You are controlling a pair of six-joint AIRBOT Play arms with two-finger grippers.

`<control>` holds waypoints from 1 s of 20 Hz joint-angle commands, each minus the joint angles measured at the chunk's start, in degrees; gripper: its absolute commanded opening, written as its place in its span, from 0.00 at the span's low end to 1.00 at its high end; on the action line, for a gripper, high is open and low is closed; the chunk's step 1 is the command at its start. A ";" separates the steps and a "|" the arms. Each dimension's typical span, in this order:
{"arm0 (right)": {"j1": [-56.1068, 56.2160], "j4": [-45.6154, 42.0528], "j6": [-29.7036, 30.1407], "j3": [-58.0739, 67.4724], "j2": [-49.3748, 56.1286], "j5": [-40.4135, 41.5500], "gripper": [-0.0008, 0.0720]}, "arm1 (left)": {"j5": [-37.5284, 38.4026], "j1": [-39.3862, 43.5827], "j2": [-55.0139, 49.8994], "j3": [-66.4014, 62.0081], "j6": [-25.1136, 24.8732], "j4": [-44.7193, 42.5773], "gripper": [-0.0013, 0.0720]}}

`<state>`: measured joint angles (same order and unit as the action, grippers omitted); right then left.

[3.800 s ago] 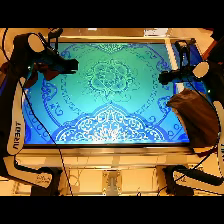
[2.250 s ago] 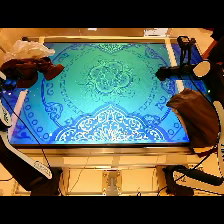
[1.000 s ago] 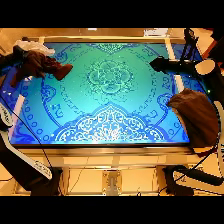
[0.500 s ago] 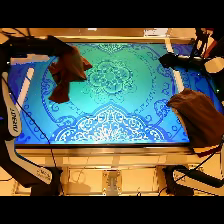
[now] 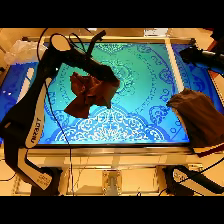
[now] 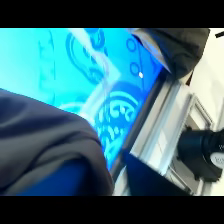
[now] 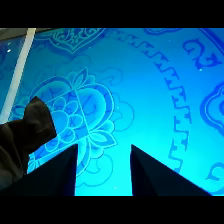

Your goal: Fold the shirts.

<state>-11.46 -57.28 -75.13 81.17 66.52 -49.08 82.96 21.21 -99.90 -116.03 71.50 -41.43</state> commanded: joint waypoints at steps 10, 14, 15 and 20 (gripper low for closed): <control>3.52 1.57 0.15 -6.40 -0.63 -13.07 0.52 | -8.26 -6.97 2.89 3.74 13.35 -52.11 0.96; 11.13 1.57 0.11 -12.66 -0.50 -8.72 0.52 | -7.41 -6.93 -2.03 6.45 10.93 -45.64 0.96; 12.50 1.55 0.11 -13.33 -0.50 -7.91 0.52 | -6.40 -6.93 -3.56 6.45 10.62 -45.57 0.96; 14.91 1.31 0.11 -13.42 -0.48 -7.56 0.52 | -3.37 -6.95 -9.03 6.47 9.01 -43.78 0.96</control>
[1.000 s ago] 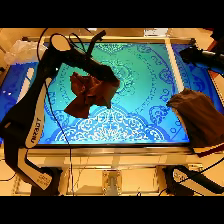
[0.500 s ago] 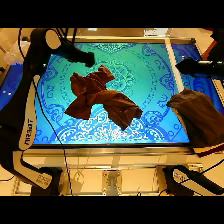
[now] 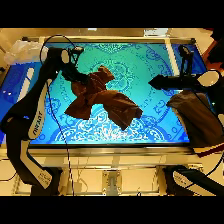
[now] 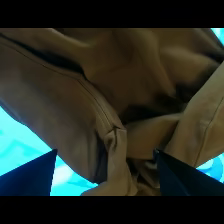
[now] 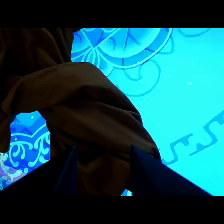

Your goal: Fold the shirts.

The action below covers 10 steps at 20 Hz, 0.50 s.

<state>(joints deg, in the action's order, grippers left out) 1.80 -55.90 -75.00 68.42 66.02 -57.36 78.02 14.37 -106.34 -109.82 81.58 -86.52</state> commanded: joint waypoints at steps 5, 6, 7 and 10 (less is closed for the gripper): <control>1.64 -0.15 -0.98 -0.70 0.04 -0.76 0.52 | 1.16 -0.11 -4.72 0.24 -1.03 1.01 0.89; 1.64 -0.20 -1.90 -0.70 0.04 -2.21 0.52 | 0.85 -0.11 -5.11 0.24 -1.03 0.35 0.89; 1.64 -0.17 -1.95 -0.70 0.04 -4.31 0.52 | 0.68 -0.11 -5.55 0.24 -1.01 -0.39 0.89; 2.05 -0.50 -1.99 -0.70 0.04 -11.19 0.52 | 0.76 -0.11 -7.19 0.26 -0.96 -0.66 0.89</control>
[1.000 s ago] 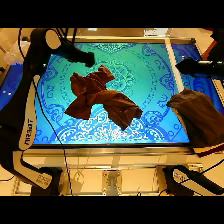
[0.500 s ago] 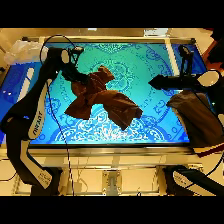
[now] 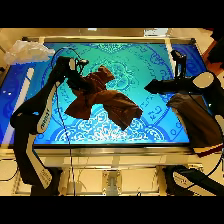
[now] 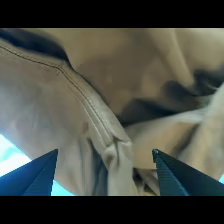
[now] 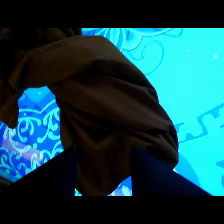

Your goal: Fold the shirts.

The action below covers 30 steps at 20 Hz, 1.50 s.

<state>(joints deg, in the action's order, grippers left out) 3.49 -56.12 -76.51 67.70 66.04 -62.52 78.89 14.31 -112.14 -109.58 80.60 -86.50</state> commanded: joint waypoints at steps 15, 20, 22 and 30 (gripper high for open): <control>13.40 12.72 -10.64 -30.29 0.92 12.57 0.68 | 1.01 -0.07 -2.21 -1.42 1.05 -3.72 0.04; 13.42 17.59 -10.62 -34.34 1.38 18.56 0.67 | 0.92 -0.07 -2.21 -1.42 1.05 -3.43 0.04; 13.70 20.11 -10.45 -34.82 1.90 21.62 0.67 | 0.87 -0.07 -2.21 -1.42 1.05 -3.43 0.04; 18.03 28.24 -6.80 -34.69 7.10 31.74 0.37 | 0.48 -0.07 -2.21 -1.42 1.03 -3.48 0.04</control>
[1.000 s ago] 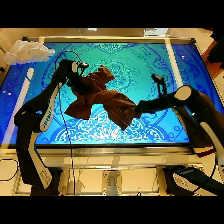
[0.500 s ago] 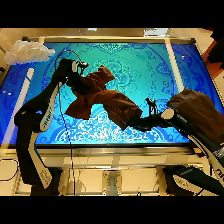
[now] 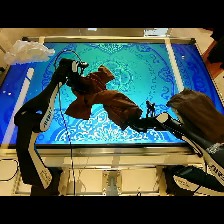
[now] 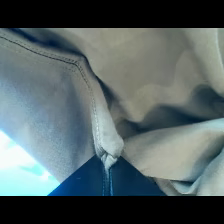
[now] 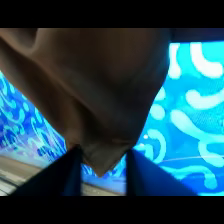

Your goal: Fold the shirts.

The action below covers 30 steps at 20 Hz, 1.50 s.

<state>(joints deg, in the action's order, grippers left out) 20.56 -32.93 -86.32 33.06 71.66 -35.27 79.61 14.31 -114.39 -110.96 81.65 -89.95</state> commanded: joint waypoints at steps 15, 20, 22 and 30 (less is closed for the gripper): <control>-22.05 -10.34 17.94 24.87 -23.34 -12.04 0.05 | 7.58 -6.56 29.42 -8.20 0.83 -10.60 0.03; -26.60 -18.34 12.20 39.95 -36.98 -17.51 0.05 | 6.34 -6.32 50.51 -8.22 0.42 -9.73 0.03; -27.61 -22.67 10.82 47.80 -39.63 -17.64 0.05 | 2.19 -6.32 57.70 -8.22 0.48 -9.64 0.03; -27.67 -24.46 10.86 61.31 -34.71 -23.78 0.05 | -10.19 -6.36 57.57 -7.23 1.03 -8.83 0.03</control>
<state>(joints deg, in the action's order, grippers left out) -6.96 -56.58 -75.11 91.83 34.09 -54.59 71.26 8.01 -53.89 -118.91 82.54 -99.37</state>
